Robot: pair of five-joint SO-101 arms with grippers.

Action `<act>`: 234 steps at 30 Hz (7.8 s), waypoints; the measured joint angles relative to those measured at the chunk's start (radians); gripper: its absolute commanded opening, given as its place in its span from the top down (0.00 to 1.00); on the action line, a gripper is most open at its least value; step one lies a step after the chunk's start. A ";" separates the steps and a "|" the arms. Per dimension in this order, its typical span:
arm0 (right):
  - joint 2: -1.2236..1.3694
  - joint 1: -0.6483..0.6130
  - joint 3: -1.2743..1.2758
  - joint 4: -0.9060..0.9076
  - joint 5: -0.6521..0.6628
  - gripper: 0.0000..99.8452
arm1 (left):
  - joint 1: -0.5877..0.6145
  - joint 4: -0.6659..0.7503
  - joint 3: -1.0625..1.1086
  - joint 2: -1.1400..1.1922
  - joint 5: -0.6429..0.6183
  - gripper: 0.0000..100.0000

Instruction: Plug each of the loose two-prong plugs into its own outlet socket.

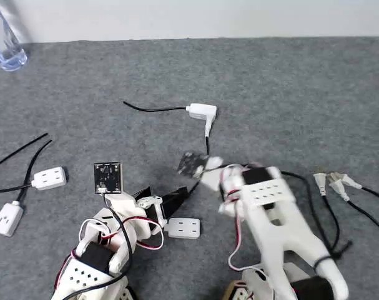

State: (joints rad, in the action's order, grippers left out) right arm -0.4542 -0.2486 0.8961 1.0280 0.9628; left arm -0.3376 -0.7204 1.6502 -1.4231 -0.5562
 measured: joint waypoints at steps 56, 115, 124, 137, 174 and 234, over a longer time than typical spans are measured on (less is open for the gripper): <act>-0.089 0.023 0.094 0.158 0.149 0.84 | 0.000 0.107 0.051 0.000 0.041 0.68; 0.146 0.026 0.103 0.100 0.512 0.94 | 0.000 0.107 0.051 0.000 0.043 0.68; 0.149 0.020 0.107 0.100 0.512 0.99 | 0.000 0.107 0.051 0.000 0.043 0.68; 0.153 0.003 0.121 -0.112 0.233 0.99 | 0.000 0.107 0.051 0.000 0.043 0.68; -0.219 -0.195 -0.055 0.354 -0.124 0.99 | -0.150 0.123 0.051 0.000 0.043 0.68; -0.218 -0.353 -0.318 0.460 -0.359 0.99 | -0.141 0.152 0.048 -0.005 0.018 0.68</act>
State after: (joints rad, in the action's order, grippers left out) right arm -0.6720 -0.6015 0.5785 1.4883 0.6038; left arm -0.4787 -0.5685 1.6978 -1.4277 -0.5378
